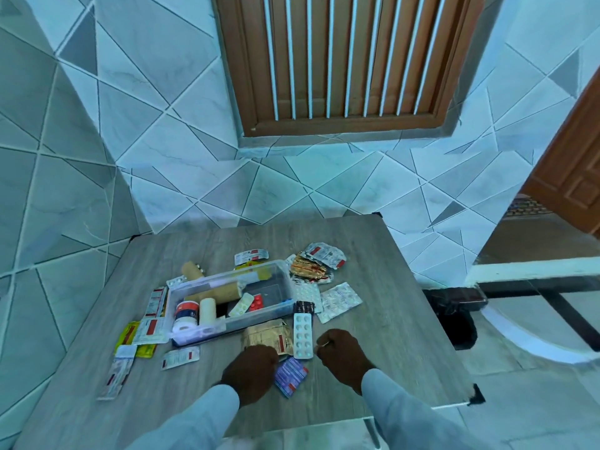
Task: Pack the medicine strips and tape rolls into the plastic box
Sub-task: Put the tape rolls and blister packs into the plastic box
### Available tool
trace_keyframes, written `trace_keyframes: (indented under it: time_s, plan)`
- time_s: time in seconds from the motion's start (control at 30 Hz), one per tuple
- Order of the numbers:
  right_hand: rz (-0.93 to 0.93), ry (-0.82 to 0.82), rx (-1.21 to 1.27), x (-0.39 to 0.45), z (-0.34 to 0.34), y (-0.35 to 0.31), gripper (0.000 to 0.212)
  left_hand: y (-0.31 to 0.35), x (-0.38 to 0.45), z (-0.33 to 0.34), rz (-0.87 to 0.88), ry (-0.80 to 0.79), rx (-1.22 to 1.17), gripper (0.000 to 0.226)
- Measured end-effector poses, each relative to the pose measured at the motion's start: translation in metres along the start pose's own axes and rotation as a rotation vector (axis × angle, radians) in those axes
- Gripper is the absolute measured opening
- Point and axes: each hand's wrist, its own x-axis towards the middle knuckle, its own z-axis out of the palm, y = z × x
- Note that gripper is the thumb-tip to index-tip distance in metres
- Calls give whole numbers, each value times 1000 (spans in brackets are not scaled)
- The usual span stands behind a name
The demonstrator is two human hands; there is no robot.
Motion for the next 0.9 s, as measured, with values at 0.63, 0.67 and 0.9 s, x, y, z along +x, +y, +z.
trace_keyframes:
  time_s: [0.63,0.67,0.9]
  plan:
    - [32,-76,-207,31,32,-27,56,-43,42,-1,69,45,192,81]
    - [41,-64,-254,32,35,-29,60,-46,44,1,73,27,197,81]
    - [215,45,-214,43,58,-33,75,-45,52,8,88,-38,235,71]
